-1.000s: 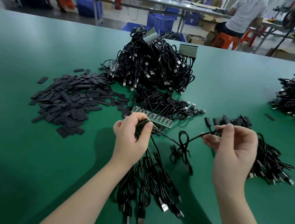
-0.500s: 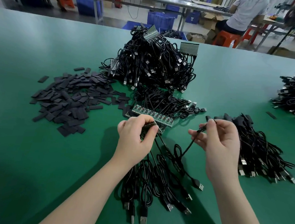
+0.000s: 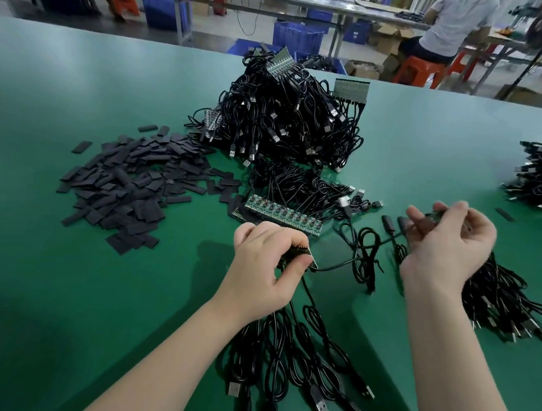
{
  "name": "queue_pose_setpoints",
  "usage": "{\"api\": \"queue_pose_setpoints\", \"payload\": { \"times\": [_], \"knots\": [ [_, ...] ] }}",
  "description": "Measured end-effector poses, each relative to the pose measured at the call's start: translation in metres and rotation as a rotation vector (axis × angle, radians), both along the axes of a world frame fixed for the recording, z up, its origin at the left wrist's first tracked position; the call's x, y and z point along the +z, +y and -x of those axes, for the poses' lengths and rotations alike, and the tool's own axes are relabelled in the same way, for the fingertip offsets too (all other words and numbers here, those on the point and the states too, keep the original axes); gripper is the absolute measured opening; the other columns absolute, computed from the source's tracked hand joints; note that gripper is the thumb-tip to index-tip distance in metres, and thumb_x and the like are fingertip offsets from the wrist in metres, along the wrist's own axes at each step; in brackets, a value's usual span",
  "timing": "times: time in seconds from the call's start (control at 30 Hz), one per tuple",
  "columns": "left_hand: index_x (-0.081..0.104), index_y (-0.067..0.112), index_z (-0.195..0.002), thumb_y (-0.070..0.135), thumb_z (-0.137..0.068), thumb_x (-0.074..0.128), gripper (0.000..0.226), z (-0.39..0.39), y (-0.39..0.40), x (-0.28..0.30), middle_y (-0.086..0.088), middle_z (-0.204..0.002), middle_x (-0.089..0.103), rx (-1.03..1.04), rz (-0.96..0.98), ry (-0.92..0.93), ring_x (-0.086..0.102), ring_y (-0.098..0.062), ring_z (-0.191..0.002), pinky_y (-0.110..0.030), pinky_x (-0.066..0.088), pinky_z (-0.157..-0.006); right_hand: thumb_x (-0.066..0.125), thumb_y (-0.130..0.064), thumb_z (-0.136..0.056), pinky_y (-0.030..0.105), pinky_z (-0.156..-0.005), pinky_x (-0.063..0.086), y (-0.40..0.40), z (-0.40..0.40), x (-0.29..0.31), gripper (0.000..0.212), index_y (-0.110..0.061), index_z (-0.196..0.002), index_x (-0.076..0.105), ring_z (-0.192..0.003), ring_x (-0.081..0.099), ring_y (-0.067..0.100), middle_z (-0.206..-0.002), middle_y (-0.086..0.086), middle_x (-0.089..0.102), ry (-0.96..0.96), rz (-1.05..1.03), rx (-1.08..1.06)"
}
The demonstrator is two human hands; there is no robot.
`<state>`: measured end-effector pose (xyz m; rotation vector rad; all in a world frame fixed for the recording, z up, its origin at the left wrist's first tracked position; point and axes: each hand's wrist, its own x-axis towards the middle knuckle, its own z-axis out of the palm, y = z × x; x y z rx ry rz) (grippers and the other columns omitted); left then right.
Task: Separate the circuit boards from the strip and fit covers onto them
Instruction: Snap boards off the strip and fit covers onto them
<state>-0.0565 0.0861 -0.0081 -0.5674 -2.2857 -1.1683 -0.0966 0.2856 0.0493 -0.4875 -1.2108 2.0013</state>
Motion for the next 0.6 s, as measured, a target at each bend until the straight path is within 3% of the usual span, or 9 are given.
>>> {"api": "queue_pose_setpoints", "payload": {
  "times": [0.17, 0.33, 0.43, 0.5, 0.6],
  "knots": [
    [0.062, 0.021, -0.089, 0.035, -0.089, 0.052, 0.017, 0.000, 0.002, -0.001, 0.018, -0.086, 0.059, 0.040, 0.027, -0.017, 0.051, -0.008, -0.088, -0.032, 0.026, -0.095, 0.052, -0.027, -0.101, 0.025, -0.057, 0.051, 0.008, -0.009, -0.007, 0.009, -0.024, -0.095, 0.046, -0.057, 0.069, 0.018, -0.084, -0.004, 0.066, 0.030, 0.016, -0.042],
    [0.063, 0.030, -0.098, 0.035, -0.090, 0.053, 0.014, 0.000, 0.000, -0.005, 0.021, -0.091, 0.062, 0.107, 0.057, -0.086, 0.052, -0.005, -0.096, -0.029, 0.022, -0.098, 0.056, -0.028, -0.100, 0.021, -0.048, 0.050, -0.008, -0.019, -0.018, 0.011, -0.028, -0.090, 0.052, -0.063, 0.072, 0.021, -0.081, -0.003, 0.071, -0.084, -0.204, 0.293],
    [0.064, 0.042, -0.113, 0.023, -0.087, 0.054, 0.033, -0.001, 0.003, -0.001, 0.019, -0.104, 0.059, 0.170, 0.213, -0.092, 0.049, -0.008, -0.109, -0.035, 0.020, -0.098, 0.057, -0.025, -0.101, 0.021, -0.049, 0.052, -0.018, -0.021, -0.017, 0.012, -0.028, -0.089, 0.053, -0.062, 0.073, 0.019, -0.081, -0.006, 0.074, -0.150, -0.328, 0.434],
    [0.066, 0.045, -0.112, 0.020, -0.083, 0.051, 0.041, -0.003, 0.006, 0.001, 0.018, -0.115, 0.055, 0.140, 0.314, -0.095, 0.043, -0.012, -0.116, -0.038, 0.018, -0.099, 0.058, -0.024, -0.100, 0.022, -0.052, 0.054, -0.023, -0.022, -0.015, 0.014, -0.028, -0.088, 0.055, -0.062, 0.073, 0.019, -0.081, -0.004, 0.074, -0.154, -0.358, 0.504],
    [0.069, 0.039, -0.108, 0.036, -0.086, 0.048, 0.031, -0.007, 0.010, -0.002, 0.022, -0.111, 0.062, -0.037, 0.443, -0.105, 0.044, -0.016, -0.116, -0.035, 0.015, -0.096, 0.058, -0.024, -0.100, 0.023, -0.052, 0.054, -0.027, -0.023, -0.012, 0.018, -0.031, -0.084, 0.055, -0.061, 0.072, 0.021, -0.080, -0.003, 0.074, -0.155, -0.375, 0.548]
  ]
}}
